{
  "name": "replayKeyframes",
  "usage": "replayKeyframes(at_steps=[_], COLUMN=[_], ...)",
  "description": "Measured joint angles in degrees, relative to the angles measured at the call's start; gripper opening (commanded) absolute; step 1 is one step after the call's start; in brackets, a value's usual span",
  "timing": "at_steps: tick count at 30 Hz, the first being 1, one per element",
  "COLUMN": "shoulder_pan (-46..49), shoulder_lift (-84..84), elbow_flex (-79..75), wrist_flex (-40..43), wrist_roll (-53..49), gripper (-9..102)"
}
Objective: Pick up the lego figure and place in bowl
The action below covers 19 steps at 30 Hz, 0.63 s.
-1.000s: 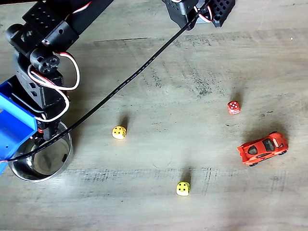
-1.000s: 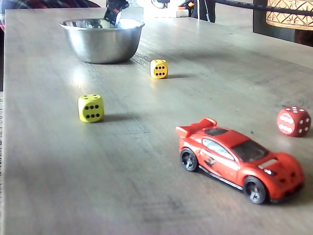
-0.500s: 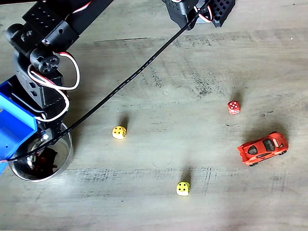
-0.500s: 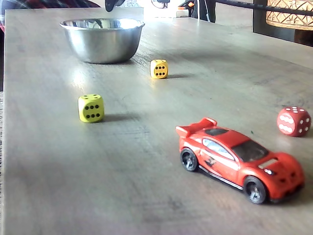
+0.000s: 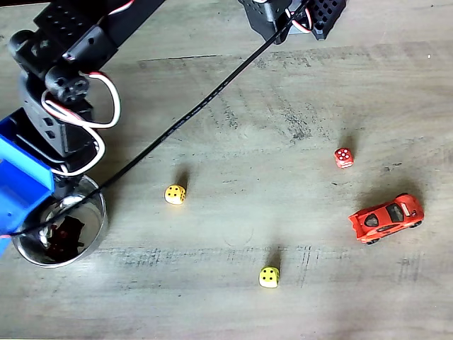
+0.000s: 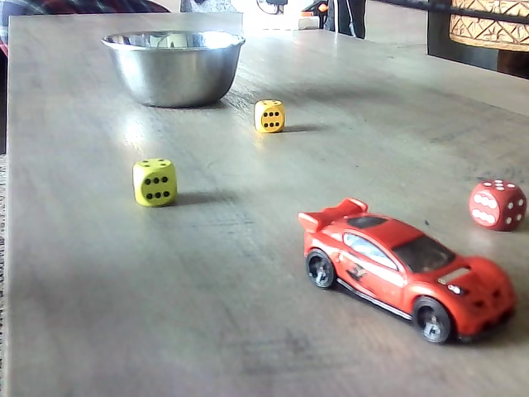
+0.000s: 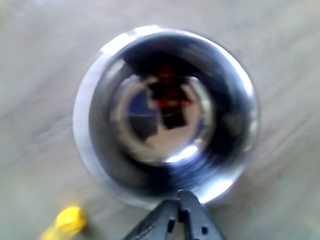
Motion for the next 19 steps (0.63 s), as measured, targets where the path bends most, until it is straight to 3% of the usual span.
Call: replayKeyframes(at_steps=[14,19], shoulder_pan=[-10.5,-13.4], shoulder_lift=[17.7,22.4], elbow_flex=[-0.1,-0.1], wrist_flex=[28.5,34.7], wrist_roll=[0.0,0.0], gripper=[-1,-1])
